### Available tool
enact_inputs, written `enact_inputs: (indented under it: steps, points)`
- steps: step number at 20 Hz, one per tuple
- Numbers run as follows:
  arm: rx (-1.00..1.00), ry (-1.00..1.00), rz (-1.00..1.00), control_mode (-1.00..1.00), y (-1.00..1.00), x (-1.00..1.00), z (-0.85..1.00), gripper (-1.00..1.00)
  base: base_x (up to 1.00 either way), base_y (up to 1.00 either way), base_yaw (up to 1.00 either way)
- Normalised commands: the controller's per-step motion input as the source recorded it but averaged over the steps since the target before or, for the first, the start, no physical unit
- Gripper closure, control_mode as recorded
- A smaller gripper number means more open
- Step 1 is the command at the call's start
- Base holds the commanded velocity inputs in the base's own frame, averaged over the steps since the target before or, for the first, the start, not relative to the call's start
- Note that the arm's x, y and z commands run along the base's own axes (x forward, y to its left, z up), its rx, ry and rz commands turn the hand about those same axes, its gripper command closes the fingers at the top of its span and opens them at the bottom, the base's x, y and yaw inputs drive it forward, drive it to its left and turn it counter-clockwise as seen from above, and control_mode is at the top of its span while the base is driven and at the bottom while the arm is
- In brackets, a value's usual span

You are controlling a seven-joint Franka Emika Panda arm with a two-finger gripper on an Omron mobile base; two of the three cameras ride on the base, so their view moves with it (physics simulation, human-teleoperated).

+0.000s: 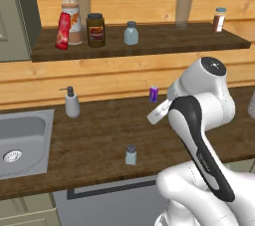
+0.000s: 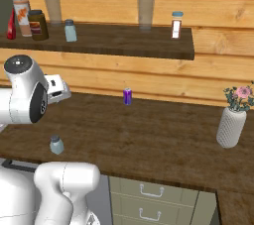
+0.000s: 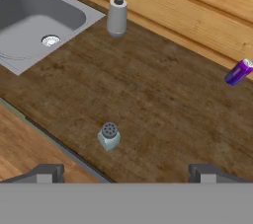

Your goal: Put the shaker and condiment bottle from the counter next to their counterparts in the cabinet.

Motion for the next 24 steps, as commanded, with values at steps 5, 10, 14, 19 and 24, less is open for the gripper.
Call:
enact_inputs:
  steps: [5, 10, 14, 19, 24]
  points:
    - [0.00, 0.00, 0.09, -1.00, -0.97, -0.67, -0.99, -1.00, 0.00, 0.00, 0.00]
    - [0.00, 0.01, 0.04, -1.00, -0.10, -0.05, -0.09, -1.00, 0.00, 0.00, 0.00]
    - [0.07, -0.06, 0.08, -1.00, -0.14, -0.03, -0.19, -1.00, 0.00, 0.00, 0.00]
    - [0.36, -0.30, 0.23, -1.00, -0.31, -0.23, -0.58, -1.00, 0.00, 0.00, 0.00]
    - [0.39, -0.29, 0.38, -1.00, -0.08, -0.38, -0.74, -1.00, 0.00, 0.00, 0.00]
